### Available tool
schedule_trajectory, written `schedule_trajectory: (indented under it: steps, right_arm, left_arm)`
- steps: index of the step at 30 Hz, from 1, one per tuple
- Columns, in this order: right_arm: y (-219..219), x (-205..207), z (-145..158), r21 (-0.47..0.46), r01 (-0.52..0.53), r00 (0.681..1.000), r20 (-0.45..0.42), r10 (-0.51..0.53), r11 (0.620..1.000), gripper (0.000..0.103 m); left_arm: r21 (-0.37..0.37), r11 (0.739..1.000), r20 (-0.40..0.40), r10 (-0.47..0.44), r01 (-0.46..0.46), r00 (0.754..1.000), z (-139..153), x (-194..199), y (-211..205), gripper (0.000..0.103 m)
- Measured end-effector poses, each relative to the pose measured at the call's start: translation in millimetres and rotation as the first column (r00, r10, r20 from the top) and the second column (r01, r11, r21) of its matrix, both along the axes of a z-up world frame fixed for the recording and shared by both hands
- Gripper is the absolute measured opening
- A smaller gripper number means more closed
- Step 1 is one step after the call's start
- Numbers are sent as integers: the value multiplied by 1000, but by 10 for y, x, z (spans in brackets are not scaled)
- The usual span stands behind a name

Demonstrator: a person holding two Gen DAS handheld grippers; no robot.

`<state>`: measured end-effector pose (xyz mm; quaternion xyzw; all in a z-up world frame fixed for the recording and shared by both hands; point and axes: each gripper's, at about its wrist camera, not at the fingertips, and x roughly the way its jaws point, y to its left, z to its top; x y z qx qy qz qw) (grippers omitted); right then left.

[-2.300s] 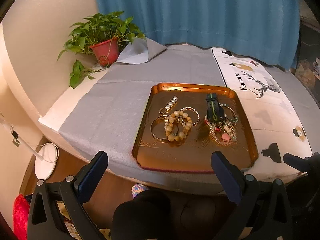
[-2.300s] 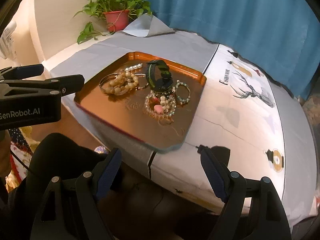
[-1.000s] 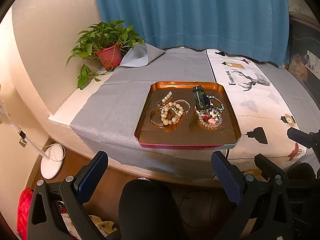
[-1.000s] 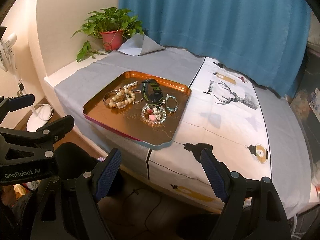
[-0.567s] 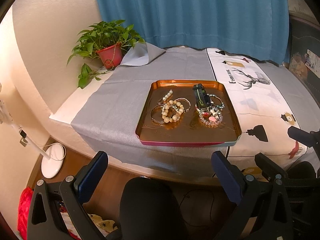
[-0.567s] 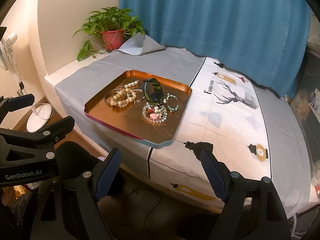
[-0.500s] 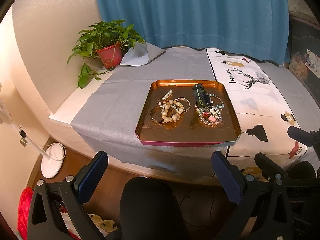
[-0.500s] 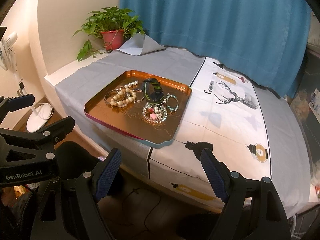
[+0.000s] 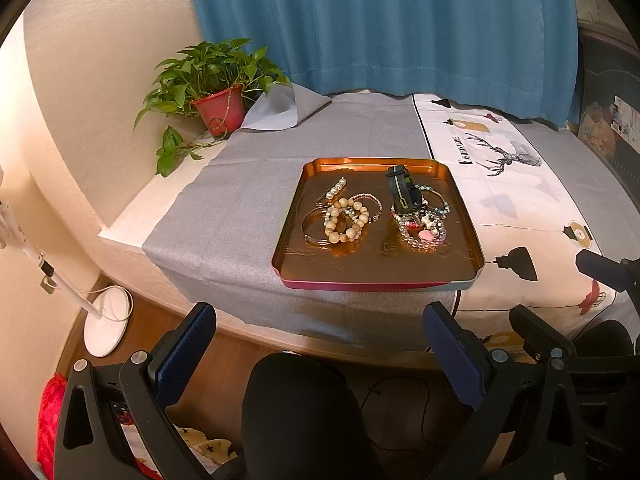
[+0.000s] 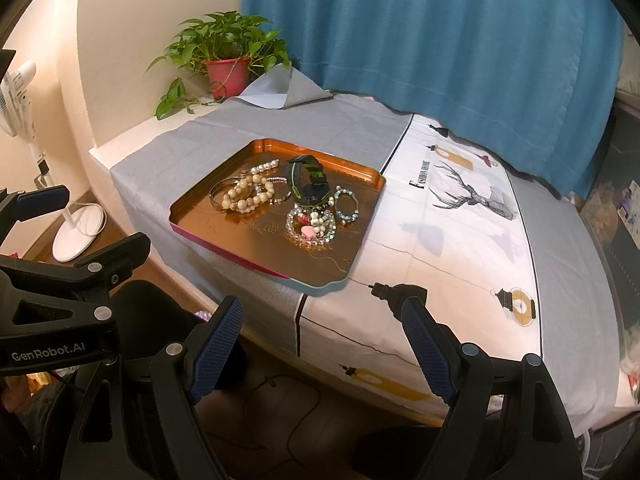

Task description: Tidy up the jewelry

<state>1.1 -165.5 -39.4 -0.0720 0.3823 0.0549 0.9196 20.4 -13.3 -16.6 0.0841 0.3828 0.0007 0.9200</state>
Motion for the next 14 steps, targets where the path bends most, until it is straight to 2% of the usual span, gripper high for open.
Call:
schedule_trajectory:
  steps: [14]
  right_arm:
    - [-4,-46,12,1,-5,1000,-1,5,1000,82]
  left_arm:
    - [-3,1000,-3,2,-2,1000,-4,-44,53,103]
